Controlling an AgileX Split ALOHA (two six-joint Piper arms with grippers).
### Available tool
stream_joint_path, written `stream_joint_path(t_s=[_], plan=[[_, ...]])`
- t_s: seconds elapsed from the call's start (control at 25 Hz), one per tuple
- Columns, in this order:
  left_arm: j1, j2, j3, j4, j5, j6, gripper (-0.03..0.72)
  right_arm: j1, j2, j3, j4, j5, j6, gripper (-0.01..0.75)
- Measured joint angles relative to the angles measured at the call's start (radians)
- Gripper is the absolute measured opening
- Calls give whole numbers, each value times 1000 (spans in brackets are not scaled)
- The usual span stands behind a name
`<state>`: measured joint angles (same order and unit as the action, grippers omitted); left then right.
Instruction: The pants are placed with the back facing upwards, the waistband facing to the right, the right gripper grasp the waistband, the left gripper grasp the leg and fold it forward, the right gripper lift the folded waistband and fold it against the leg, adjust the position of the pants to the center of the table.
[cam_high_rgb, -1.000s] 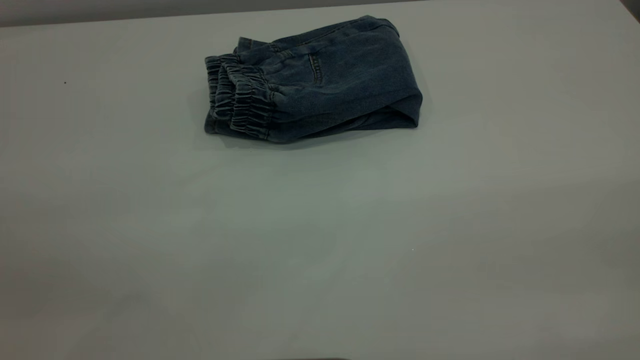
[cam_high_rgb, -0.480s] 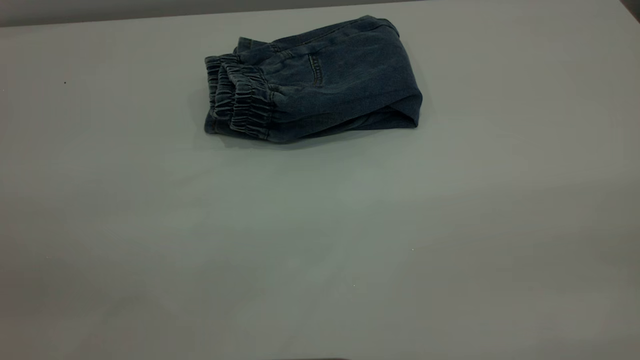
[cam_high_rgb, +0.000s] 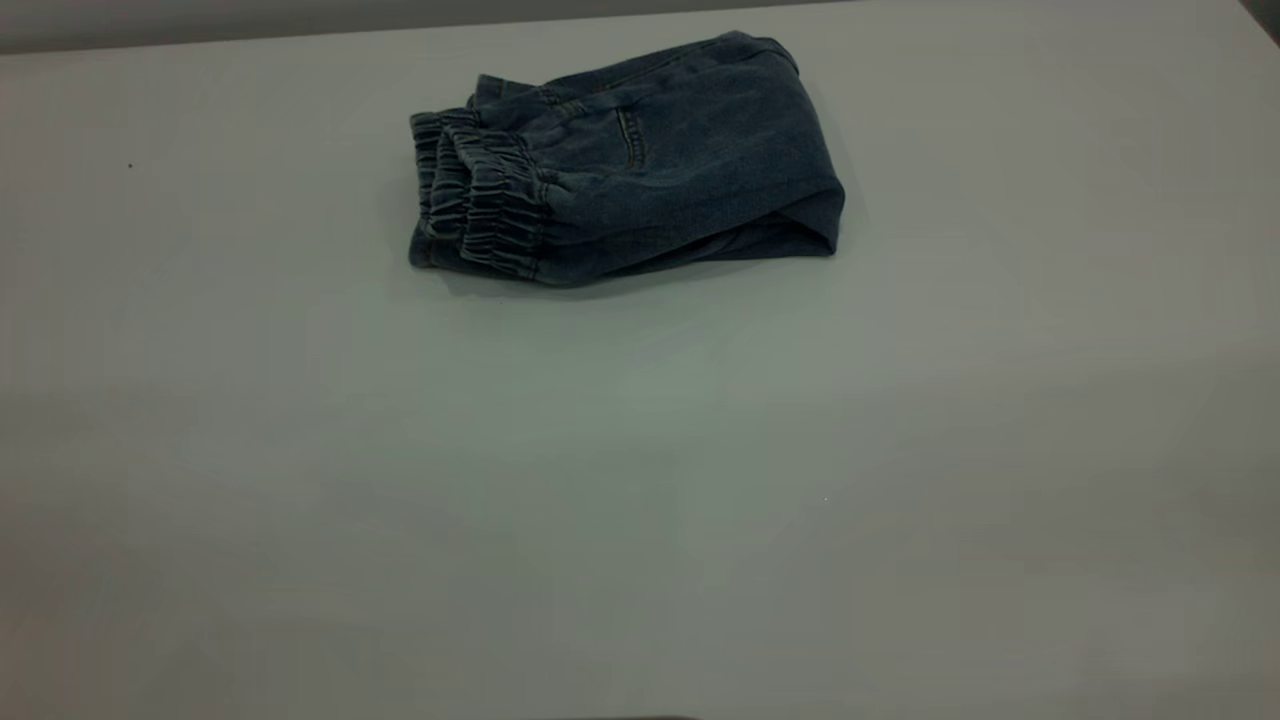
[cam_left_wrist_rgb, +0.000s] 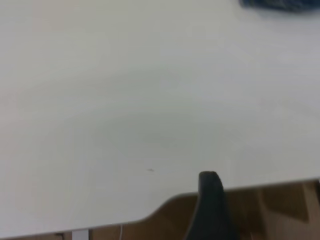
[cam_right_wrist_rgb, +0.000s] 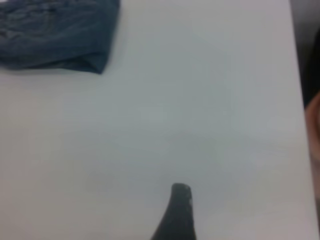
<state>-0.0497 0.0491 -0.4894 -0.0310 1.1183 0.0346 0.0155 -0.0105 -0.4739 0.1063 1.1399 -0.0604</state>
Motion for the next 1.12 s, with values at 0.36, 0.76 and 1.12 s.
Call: stream_joint_path(t_s=[0.36, 0.76, 1.12], plan=[[30, -67, 0, 0, 4, 0, 473, -39, 0, 0, 4, 0, 0, 586], [-32, -67, 0, 0, 5, 0, 473, -81, 0, 0, 13, 0, 0, 586], [-32, -67, 0, 0, 6, 0, 473, -82, 0, 0, 14, 0, 0, 586]])
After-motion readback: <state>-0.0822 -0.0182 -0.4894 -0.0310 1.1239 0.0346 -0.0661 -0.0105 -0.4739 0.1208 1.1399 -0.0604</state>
